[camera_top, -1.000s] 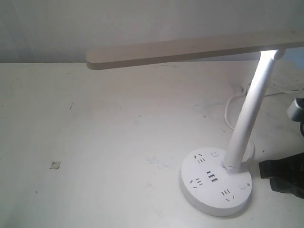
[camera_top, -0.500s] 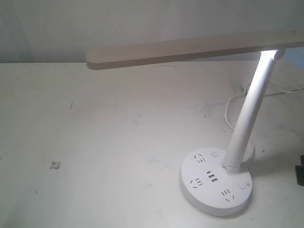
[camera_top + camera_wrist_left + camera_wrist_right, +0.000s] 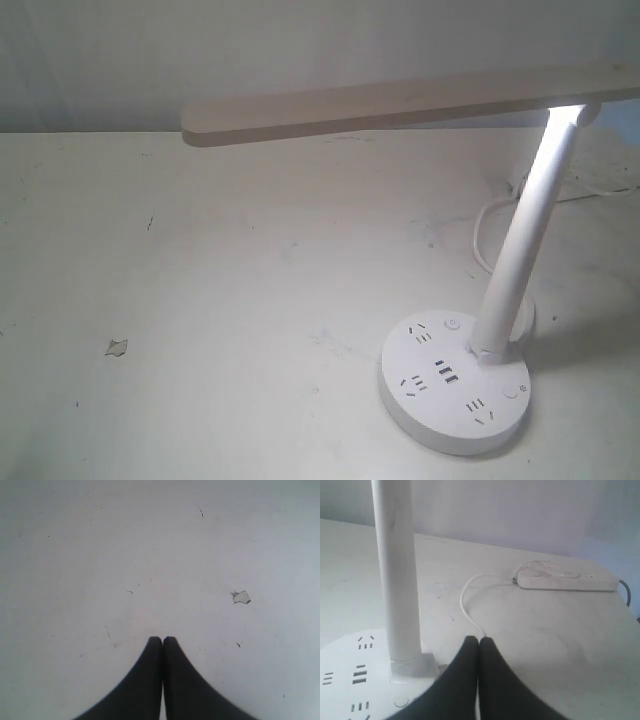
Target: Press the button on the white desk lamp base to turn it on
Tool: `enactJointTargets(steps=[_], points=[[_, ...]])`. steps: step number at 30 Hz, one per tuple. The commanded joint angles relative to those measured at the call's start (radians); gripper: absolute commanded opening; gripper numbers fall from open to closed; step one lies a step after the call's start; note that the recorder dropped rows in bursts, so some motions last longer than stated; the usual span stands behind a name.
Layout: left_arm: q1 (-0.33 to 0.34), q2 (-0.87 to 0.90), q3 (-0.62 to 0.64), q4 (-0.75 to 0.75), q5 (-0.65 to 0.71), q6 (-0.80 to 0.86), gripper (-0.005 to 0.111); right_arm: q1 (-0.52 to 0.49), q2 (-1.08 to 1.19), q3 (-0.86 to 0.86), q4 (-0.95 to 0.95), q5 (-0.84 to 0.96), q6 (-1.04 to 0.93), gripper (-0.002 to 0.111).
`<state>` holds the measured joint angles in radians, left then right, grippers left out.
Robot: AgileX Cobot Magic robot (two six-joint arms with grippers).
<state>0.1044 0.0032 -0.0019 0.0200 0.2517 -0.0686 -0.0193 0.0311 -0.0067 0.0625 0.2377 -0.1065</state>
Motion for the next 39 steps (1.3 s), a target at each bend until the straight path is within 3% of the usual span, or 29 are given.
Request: enactJointTargets(steps=[1, 6, 29, 39], points=[[-0.008, -0.003, 0.002, 0.0, 0.002, -0.001, 0.0, -0.001, -0.03, 0.007, -0.009, 0.043, 0.029, 0.0], [-0.008, -0.003, 0.002, 0.0, 0.002, -0.001, 0.0, -0.001, -0.031, 0.007, -0.009, 0.109, 0.041, 0.0], [-0.008, -0.003, 0.002, 0.0, 0.002, -0.001, 0.0, -0.001, -0.031, 0.007, -0.049, 0.109, 0.112, 0.0], [-0.008, -0.003, 0.002, 0.0, 0.002, -0.001, 0.0, -0.061, -0.031, 0.007, -0.048, 0.105, 0.112, 0.0]])
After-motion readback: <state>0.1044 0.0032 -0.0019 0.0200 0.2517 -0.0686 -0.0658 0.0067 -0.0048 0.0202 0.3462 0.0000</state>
